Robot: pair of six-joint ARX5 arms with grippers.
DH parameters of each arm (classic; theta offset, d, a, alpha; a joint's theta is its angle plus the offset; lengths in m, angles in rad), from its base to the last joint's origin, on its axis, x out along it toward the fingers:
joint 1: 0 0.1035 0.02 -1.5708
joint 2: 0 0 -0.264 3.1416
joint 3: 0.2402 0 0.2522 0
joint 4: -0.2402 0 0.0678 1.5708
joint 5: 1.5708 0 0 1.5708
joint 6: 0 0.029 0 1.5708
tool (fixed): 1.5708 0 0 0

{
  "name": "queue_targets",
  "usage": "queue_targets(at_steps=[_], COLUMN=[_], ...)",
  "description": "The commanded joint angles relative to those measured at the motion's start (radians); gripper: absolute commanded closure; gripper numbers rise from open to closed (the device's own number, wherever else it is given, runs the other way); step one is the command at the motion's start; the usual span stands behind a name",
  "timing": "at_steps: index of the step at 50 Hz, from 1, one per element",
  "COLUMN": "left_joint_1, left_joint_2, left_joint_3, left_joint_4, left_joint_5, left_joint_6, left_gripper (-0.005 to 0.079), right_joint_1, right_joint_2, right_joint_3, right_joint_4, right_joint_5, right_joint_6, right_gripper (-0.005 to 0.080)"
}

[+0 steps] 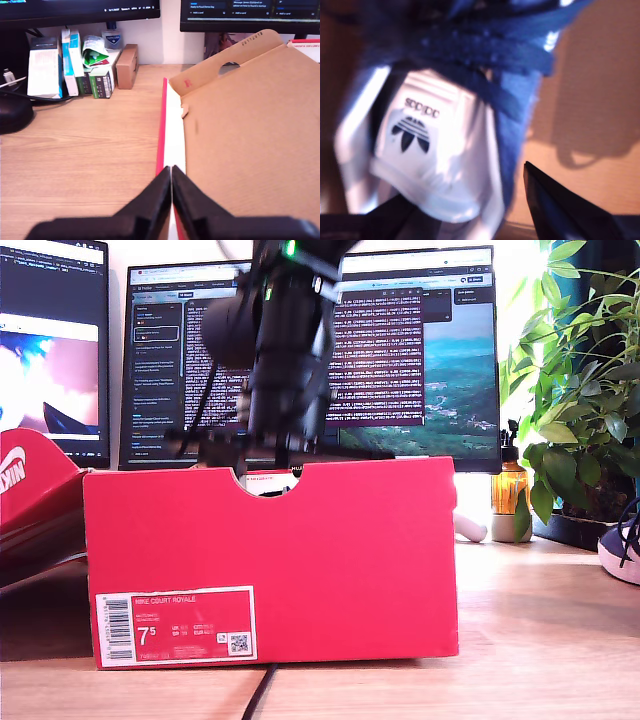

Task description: Pack the blue shoes by picking the first shoe and placing it inside the red shoebox, left side, then picking and rotating the second shoe and placing it in the shoebox

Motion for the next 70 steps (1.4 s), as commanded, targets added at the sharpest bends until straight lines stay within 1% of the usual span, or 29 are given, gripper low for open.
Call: queue_targets(at_steps=[1,4,5,7,10,39,60,70], left_joint_1=[-0.002,-0.002,-0.002,-0.002,-0.002,-0.002,-0.002,-0.002], left_joint_2=[-0.009,-0.009,-0.009,-0.009,-0.009,-0.009,-0.009,-0.009], left_joint_3=[-0.036,-0.036,-0.036,-0.036,-0.036,-0.036,-0.036,-0.036], left_joint_4=[0.006,0.006,0.006,0.006,0.006,0.006,0.006,0.006], left_joint_5=[0.001,0.001,0.001,0.001,0.001,0.001,0.001,0.001], left_joint_6=[-0.004,-0.004,-0.004,-0.004,-0.004,-0.004,-0.004,-0.004], left_gripper=[0.0754,0.0754,0.0754,0.0754,0.0754,0.0754,0.0754,0.0754], right_joint_1=[0.01,0.01,0.01,0.011,0.012,0.023,0.047,0.051], right_joint_2=[0.0,0.0,0.0,0.0,0.0,0.0,0.0,0.0], right_joint_3=[0.002,0.002,0.002,0.002,0.002,0.002,0.002,0.002], right_joint_4=[0.001,0.008,0.011,0.02,0.032,0.032,0.058,0.061], right_joint_5=[0.006,0.015,0.016,0.019,0.019,0.019,0.008,-0.004], right_joint_6=[0.008,0.008,0.008,0.005,-0.015,-0.199,-0.216,-0.192], right_gripper=[0.0432,0.0542,0.06,0.0682,0.0763,0.0765,0.0765,0.0765])
